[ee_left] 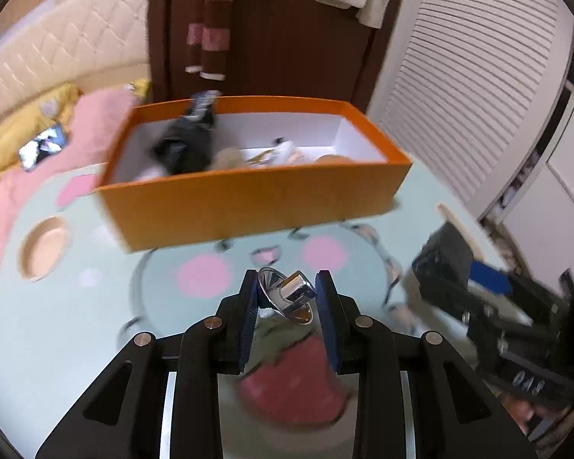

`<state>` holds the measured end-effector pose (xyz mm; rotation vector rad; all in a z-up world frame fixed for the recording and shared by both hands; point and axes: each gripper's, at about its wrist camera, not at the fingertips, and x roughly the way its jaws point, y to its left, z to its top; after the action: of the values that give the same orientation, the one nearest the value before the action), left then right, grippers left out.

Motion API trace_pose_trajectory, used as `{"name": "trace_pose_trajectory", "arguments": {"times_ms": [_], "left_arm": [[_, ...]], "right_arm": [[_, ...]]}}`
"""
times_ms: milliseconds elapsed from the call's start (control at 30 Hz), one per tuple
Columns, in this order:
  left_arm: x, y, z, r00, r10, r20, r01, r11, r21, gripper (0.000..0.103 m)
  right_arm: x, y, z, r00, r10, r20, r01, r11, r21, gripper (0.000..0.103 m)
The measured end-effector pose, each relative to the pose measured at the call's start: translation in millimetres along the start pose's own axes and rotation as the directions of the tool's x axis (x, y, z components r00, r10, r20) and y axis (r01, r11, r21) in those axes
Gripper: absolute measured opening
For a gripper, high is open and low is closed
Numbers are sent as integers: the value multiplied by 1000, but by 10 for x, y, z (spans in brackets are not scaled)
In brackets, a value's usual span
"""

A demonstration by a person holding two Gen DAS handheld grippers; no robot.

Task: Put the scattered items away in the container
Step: 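Carry the pouch and silver clip into the box and open both grippers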

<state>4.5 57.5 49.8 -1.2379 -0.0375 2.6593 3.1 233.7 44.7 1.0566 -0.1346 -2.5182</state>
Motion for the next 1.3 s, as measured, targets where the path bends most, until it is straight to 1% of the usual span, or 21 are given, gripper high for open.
{"name": "trace_pose_trajectory", "arguments": {"times_ms": [100, 233, 333, 533, 700, 867, 967, 1067, 1133, 1233, 1300], "left_arm": [[-96, 119, -150, 1000, 25, -8, -26, 1000, -15, 31], [-120, 268, -285, 1000, 16, -17, -17, 998, -56, 31], [-134, 311, -335, 1000, 16, -16, -17, 998, -64, 31], [-150, 376, -308, 1000, 16, -2, -16, 997, -74, 31], [-164, 414, -223, 1000, 10, -1, -10, 997, -72, 31], [-284, 429, -40, 999, -15, 32, 17, 998, -57, 31], [-333, 439, 140, 998, -24, 64, 26, 999, -44, 31], [-368, 441, 386, 993, -26, 113, 28, 999, -21, 31], [-345, 450, 565, 990, -29, 138, 31, 999, -13, 31], [-229, 463, 817, 988, -32, 153, 32, 999, 1, 31], [-91, 456, 949, 990, -27, 140, 24, 999, 22, 31]], "right_arm": [[62, 199, -16, 999, 30, -23, -31, 999, -40, 63], [144, 416, -39, 998, 43, -50, -47, 995, -85, 63], [167, 505, -17, 997, 49, -54, -55, 993, -106, 63], [201, 533, 71, 998, 44, -53, -50, 992, -117, 63], [217, 531, 182, 998, 42, -48, -48, 992, -115, 63], [184, 536, 327, 998, 51, -31, -55, 991, -120, 63], [161, 533, 471, 998, 59, -7, -60, 991, -120, 63], [150, 521, 638, 997, 66, 26, -63, 991, -121, 63], [202, 502, 789, 998, 49, 45, -43, 991, -128, 63], [354, 421, 1012, 998, 32, 46, -27, 994, -106, 63], [504, 359, 1154, 999, 15, 38, -12, 996, -90, 63]]}}
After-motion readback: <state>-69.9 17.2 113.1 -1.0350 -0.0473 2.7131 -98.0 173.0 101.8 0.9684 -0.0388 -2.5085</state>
